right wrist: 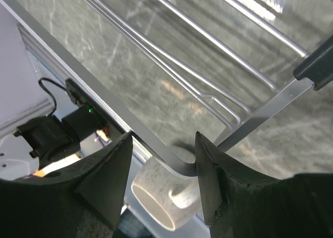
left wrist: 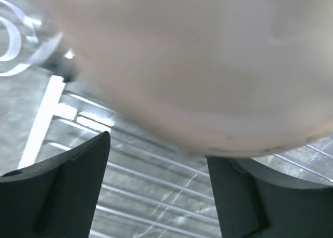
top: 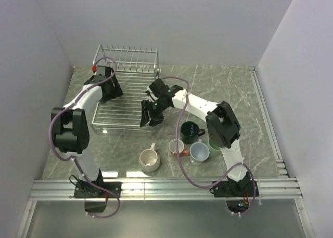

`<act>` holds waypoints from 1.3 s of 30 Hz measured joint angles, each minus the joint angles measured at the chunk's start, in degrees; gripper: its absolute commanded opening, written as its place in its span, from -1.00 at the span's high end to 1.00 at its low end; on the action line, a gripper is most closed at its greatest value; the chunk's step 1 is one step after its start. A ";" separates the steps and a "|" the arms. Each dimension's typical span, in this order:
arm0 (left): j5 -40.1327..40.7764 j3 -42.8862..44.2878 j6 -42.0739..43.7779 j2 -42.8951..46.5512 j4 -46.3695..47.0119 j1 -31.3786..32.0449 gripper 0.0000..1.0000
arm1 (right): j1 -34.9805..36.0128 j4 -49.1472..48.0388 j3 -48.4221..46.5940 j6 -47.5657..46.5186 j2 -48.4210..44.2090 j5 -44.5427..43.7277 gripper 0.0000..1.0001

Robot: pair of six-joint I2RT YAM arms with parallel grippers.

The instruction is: Load the cups into the dish rack

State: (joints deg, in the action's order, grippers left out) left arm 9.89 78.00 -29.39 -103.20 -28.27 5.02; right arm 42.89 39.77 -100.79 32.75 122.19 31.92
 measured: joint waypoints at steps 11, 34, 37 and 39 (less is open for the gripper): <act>0.48 0.57 -1.57 15.50 -9.60 -0.37 -0.87 | 0.48 8.76 -3.52 -1.79 -0.66 -0.02 -0.46; 0.44 -9.27 -11.19 35.19 -19.78 13.84 -0.79 | -18.49 22.71 -3.10 -11.02 -16.79 -13.49 -0.53; 0.46 -9.27 -12.33 34.95 -19.82 16.13 -0.79 | -18.25 22.56 2.99 -11.34 -17.53 -16.09 -0.53; 0.46 -9.27 -12.83 34.88 -19.82 17.09 -0.79 | -18.29 22.69 7.56 -11.37 -18.56 -17.90 -0.52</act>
State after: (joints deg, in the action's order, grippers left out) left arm 10.35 68.73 -42.22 -68.31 -48.10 22.11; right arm 24.60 62.46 -93.23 21.39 103.63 14.02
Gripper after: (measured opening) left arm 0.897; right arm 0.764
